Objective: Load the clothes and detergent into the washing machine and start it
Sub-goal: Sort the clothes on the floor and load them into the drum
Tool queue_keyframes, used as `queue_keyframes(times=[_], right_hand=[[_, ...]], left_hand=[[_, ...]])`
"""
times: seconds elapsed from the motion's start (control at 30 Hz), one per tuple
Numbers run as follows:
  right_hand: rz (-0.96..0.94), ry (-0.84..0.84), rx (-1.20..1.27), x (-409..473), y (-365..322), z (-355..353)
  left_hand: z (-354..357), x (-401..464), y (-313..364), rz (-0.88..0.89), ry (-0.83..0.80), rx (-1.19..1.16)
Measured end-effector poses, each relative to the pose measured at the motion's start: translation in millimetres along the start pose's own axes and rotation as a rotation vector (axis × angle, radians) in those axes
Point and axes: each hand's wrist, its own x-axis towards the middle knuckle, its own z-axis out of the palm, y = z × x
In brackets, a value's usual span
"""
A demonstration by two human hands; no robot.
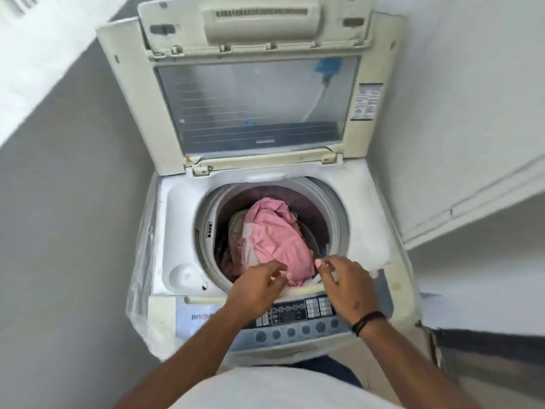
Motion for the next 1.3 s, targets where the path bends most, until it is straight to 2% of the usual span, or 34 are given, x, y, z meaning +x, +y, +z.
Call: queue_keyframes(times=[0.1,0.2,0.3,0.4,0.57,0.67,0.73,0.8,0.93,1.07,1.17,1.3], right_hand=[[-0.080,0.082,-0.191,-36.7,5.6,15.2],[-0.073,0.085,-0.227,-45.5,5.8,20.8],[-0.010,0.065,-0.121,-49.2,-3.6,16.2],[-0.003,0.032,-0.066,-73.0,-9.2,8.7],[0.170,0.194,0.132,-143.1,9.8,-6.4],[0.301,0.241,0.235,-197.2,38.1,-16.9],[0.389,0.286,0.265,-239.0,55.2,-25.2],[0.462,0.339,0.294,-280.1,67.1,-32.1],[0.624,0.450,0.377,-378.7,80.2,-39.7],[0.775,0.555,0.462,-478.5,88.0,-24.9],[0.897,0.679,0.541,-542.9,89.8,-10.0],[1.048,0.868,0.618,-613.6,82.0,2.9]], left_hand=[[4.7,-11.4,0.6,0.145,0.001,0.217],[5.4,-12.6,0.8,0.153,0.007,0.253],[5.8,-13.5,0.5,0.120,0.018,0.269],[6.6,-16.6,1.5,0.169,0.038,0.235],[13.4,-33.0,18.0,0.264,0.155,-0.026],[35.7,-51.9,41.4,0.446,0.274,-0.010],[57.3,-66.4,62.9,0.588,0.290,0.015],[78.7,-80.4,84.5,0.638,0.224,0.000],[128.8,-125.4,127.7,0.647,-0.121,-0.013],[186.2,-175.8,150.1,0.687,-0.422,0.112],[231.7,-215.5,161.7,0.683,-0.592,0.158],[286.0,-264.2,185.5,0.797,-0.795,0.297]])
